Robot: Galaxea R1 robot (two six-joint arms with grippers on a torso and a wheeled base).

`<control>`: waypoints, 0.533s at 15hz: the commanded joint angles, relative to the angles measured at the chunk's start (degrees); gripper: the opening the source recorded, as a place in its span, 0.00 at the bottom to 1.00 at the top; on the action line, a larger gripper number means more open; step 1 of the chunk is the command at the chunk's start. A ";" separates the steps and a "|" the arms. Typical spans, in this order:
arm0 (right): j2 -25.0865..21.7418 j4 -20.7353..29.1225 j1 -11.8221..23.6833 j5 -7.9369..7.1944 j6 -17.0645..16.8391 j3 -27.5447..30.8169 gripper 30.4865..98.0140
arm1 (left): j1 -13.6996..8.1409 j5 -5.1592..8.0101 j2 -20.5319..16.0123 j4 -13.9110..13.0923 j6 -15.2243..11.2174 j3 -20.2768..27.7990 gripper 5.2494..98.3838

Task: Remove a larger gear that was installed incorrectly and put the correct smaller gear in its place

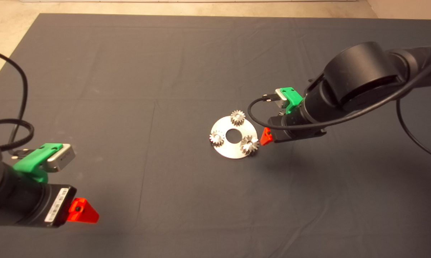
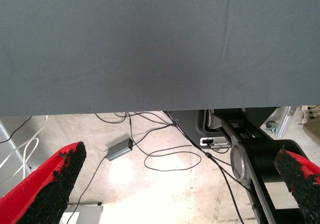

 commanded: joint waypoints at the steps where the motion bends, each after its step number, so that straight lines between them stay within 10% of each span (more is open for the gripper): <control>1: 2.87 -1.66 0.61 -6.12 0.15 -1.54 0.78 | -0.26 5.73 -0.07 0.13 -0.05 -0.13 1.00; 8: 4.68 -3.14 0.07 -6.21 0.24 -2.40 0.78 | -0.26 5.73 -0.07 0.13 -0.05 -0.04 1.00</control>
